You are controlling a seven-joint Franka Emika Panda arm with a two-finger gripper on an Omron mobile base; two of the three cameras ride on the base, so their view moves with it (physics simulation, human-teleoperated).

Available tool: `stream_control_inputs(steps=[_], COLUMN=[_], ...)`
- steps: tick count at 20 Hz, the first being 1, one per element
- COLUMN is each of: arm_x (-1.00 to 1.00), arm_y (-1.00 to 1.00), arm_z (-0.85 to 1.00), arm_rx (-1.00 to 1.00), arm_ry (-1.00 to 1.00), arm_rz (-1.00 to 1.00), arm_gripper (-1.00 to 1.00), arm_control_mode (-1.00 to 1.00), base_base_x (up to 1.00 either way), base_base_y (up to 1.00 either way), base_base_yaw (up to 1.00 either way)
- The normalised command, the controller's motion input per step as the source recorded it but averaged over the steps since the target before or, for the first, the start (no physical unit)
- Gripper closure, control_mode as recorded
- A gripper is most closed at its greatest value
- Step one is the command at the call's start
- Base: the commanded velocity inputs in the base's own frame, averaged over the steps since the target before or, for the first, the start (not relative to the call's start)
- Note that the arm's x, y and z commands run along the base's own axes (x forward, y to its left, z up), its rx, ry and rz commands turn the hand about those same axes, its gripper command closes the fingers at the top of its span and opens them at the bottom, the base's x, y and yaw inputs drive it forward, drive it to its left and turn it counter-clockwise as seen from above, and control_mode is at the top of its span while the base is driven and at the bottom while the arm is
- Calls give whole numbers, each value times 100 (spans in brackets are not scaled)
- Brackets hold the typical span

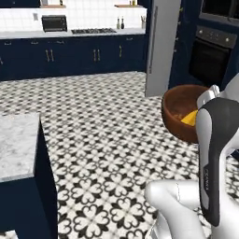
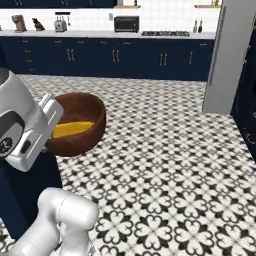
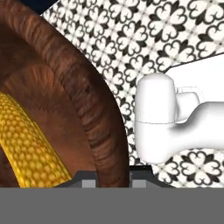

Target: Pick the chicken drumstick and corn from their plates and place them in the bowl. Then put the bowl in the fridge.

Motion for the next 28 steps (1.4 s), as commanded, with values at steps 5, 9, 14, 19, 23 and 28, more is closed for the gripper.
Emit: stream_control_inputs(steps=[5,9,14,19,23,28], arm_x=[0,0,0,0,0,0], arm_y=[0,0,0,0,0,0], arm_z=[0,0,0,0,0,0], arm_rx=[0,0,0,0,0,0], arm_ry=[0,0,0,0,0,0], arm_rz=[0,0,0,0,0,0], arm_gripper=[100,100,100,100,100,100], arm_control_mode=[100,100,100,100,100,100], base_base_x=[68,100,100,100,100,100], base_base_y=[-72,-97,-67,-5,0,13], base_base_yaw=[67,18,2,-5,0,0])
